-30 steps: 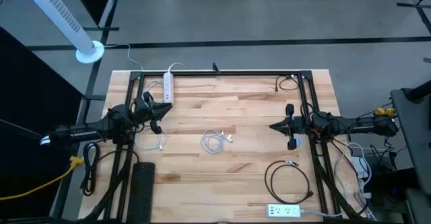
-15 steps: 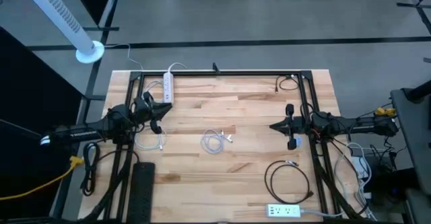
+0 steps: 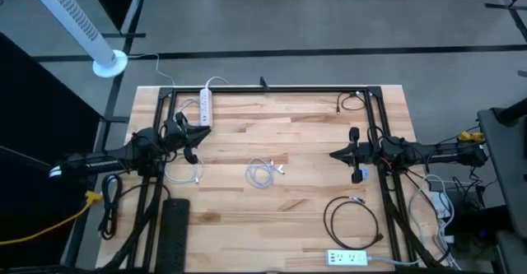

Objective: Plug in charger cables
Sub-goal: Insert the bottom right white charger cable into the black outlet extension

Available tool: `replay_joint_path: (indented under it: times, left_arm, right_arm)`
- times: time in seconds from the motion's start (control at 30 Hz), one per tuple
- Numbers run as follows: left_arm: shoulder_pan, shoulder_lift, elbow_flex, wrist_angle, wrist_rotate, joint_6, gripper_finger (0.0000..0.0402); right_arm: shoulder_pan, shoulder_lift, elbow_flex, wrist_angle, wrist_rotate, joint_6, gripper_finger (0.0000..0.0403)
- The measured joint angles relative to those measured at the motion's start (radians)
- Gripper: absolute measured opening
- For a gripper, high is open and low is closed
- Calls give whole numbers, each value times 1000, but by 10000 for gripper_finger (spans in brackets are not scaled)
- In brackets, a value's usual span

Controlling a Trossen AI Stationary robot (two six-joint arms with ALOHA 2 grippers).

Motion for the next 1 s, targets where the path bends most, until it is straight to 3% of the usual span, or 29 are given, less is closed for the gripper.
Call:
replay_joint_path:
  times: [1.0]
  left_arm:
    - [0, 0, 0, 0, 0, 0, 43]
  right_arm:
    - [0, 0, 0, 1, 0, 17, 3]
